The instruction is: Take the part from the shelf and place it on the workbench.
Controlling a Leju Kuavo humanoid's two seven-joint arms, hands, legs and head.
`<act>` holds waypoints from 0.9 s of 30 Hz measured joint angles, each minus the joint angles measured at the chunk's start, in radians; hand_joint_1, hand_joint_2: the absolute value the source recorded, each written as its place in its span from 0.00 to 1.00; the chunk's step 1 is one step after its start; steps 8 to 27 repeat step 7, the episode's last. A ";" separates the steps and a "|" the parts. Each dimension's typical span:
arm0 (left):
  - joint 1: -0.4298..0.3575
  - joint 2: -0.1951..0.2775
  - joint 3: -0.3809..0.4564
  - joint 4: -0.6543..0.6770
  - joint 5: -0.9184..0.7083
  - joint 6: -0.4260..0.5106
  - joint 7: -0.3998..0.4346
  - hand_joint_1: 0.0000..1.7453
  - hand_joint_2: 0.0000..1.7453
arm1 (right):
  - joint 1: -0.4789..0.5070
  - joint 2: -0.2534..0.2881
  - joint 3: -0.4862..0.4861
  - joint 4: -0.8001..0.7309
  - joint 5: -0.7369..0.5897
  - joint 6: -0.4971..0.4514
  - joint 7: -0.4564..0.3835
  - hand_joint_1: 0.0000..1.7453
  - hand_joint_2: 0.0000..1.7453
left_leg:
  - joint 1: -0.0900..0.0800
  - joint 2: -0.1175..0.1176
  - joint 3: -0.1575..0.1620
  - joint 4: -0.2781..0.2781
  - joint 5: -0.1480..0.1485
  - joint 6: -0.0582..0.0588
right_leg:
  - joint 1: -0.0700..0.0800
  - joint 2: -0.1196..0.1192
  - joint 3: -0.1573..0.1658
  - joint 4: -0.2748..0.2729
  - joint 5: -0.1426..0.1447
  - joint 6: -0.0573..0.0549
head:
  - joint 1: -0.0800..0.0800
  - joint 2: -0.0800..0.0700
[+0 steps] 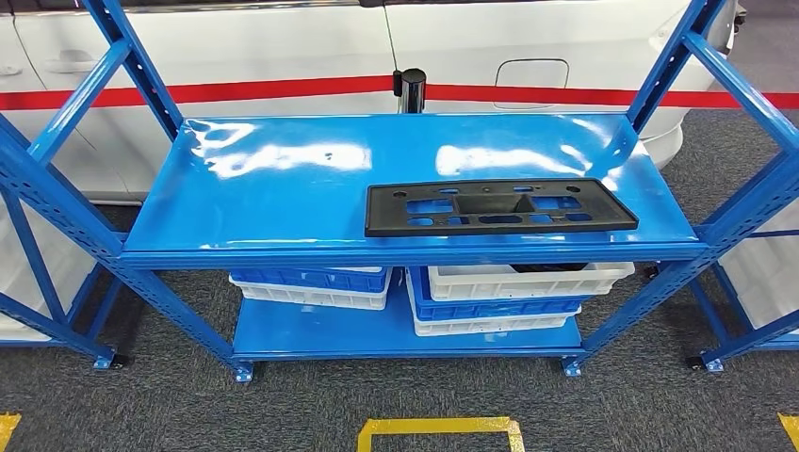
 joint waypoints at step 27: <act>0.003 0.003 -0.003 -0.006 0.005 -0.001 0.002 0.00 0.00 | 0.003 -0.001 0.007 -0.006 -0.007 0.001 0.000 0.00 0.00 | 0.000 0.000 0.000 0.000 -0.001 -0.001 | 0.000 0.000 -0.003 0.000 -0.001 0.001 | 0.000 0.000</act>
